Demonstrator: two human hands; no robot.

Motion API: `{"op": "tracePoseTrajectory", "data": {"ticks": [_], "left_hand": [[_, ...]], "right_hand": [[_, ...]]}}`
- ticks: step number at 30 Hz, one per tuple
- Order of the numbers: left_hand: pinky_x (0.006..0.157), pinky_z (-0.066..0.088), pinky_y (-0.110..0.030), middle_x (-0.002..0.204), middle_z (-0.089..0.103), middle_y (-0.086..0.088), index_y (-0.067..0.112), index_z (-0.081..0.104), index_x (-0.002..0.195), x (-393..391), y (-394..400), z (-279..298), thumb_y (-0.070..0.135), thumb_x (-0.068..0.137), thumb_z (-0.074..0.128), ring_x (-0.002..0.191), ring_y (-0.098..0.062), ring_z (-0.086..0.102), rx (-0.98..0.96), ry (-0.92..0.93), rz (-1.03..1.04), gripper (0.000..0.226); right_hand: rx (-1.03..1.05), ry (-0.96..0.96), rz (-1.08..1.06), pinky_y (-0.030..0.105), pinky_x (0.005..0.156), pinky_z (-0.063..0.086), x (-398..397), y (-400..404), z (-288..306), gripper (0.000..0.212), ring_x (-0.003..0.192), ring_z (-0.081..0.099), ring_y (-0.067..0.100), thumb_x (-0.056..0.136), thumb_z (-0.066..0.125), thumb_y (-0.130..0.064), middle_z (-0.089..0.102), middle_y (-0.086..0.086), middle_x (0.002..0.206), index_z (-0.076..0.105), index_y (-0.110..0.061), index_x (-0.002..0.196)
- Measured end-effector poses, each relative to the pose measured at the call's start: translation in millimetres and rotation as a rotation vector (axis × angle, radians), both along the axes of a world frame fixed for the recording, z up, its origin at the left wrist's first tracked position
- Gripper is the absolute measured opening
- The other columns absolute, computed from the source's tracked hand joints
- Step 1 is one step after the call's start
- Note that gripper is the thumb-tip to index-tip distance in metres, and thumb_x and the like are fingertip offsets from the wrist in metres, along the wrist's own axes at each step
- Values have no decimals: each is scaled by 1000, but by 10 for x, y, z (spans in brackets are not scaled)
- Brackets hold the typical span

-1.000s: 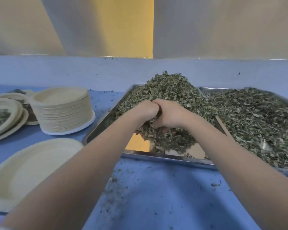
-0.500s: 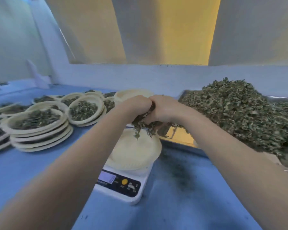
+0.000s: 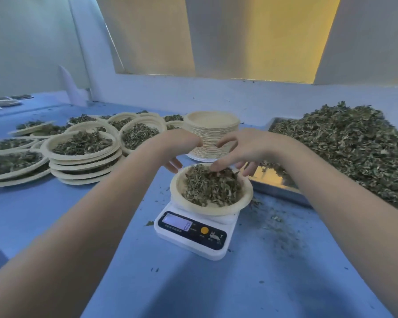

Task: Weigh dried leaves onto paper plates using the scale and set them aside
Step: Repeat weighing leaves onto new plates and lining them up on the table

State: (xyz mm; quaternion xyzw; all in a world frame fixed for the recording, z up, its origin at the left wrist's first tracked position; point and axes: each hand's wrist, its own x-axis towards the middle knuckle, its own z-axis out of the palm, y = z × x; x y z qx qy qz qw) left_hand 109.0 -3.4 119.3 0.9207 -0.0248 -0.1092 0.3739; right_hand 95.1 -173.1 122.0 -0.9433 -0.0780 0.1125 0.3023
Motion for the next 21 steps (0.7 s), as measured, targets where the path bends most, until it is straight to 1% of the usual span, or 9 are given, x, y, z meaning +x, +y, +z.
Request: {"op": "tracePoseTrajectory", "data": {"ticks": [3, 5, 6, 8, 11, 15, 17, 19, 21], "left_hand": [[71, 55, -34, 134, 50, -5, 18, 44, 137, 84, 34, -65, 30, 98, 43, 81, -20, 60, -124, -53, 58, 41], [64, 52, -31, 116, 59, -4, 17, 58, 123, 114, 47, -163, 23, 96, 47, 77, -18, 58, -229, -133, 75, 30], [65, 51, -31, 107, 62, -3, 18, 64, 112, 122, 56, -232, 20, 93, 50, 76, -17, 58, -296, -194, 79, 24], [68, 50, -31, 92, 65, 0, 21, 69, 94, 92, 61, -374, 14, 88, 56, 78, -17, 58, -465, -310, 75, 16], [70, 47, -27, 90, 69, -5, 22, 70, 87, 34, 72, -534, 9, 85, 59, 79, -16, 59, -660, -412, 71, 18], [67, 43, -15, 88, 68, 2, 20, 71, 91, 69, 141, -622, 10, 85, 60, 76, -7, 58, -720, -471, 98, 16], [65, 43, -13, 89, 69, 2, 21, 71, 90, 87, 193, -689, 11, 85, 60, 75, -5, 58, -733, -500, 141, 17], [66, 43, -16, 87, 70, 1, 25, 71, 85, 97, 234, -786, 11, 84, 60, 74, -5, 57, -752, -545, 208, 18], [66, 43, -18, 82, 69, 2, 27, 70, 81, 101, 273, -879, 11, 83, 60, 73, -7, 57, -788, -560, 277, 19]], "right_hand": [[18, -92, -6, 28, 62, 60, 39, 33, -51, 59, 83, 67, 11, 73, 76, -48, 55, -2, 116, 57, -28, 125], [46, -151, -15, 30, 66, 60, 68, 88, -129, 47, 82, 66, 11, 75, 74, -49, 61, -3, 112, 62, -29, 116], [37, -191, -15, 28, 65, 57, 86, 122, -175, 43, 81, 65, 9, 75, 72, -51, 63, -4, 110, 64, -31, 113], [39, -262, -10, 18, 63, 45, 123, 189, -278, 38, 85, 59, 3, 76, 70, -52, 63, -7, 110, 66, -33, 108], [129, -344, -27, 14, 65, 36, 157, 260, -415, 29, 88, 53, -4, 76, 70, -51, 64, -10, 106, 69, -35, 101], [176, -387, -53, 14, 64, 37, 152, 247, -486, 23, 83, 52, -11, 76, 69, -50, 62, -19, 93, 70, -38, 95], [176, -417, -58, 13, 62, 34, 143, 221, -517, 21, 76, 49, -17, 76, 69, -51, 58, -23, 85, 70, -39, 94], [182, -438, -61, 10, 61, 31, 144, 184, -549, 23, 73, 45, -22, 76, 68, -53, 56, -26, 88, 70, -39, 95], [172, -445, -57, 10, 64, 31, 148, 158, -564, 25, 78, 44, -18, 76, 68, -54, 57, -24, 96, 69, -39, 97]]}}
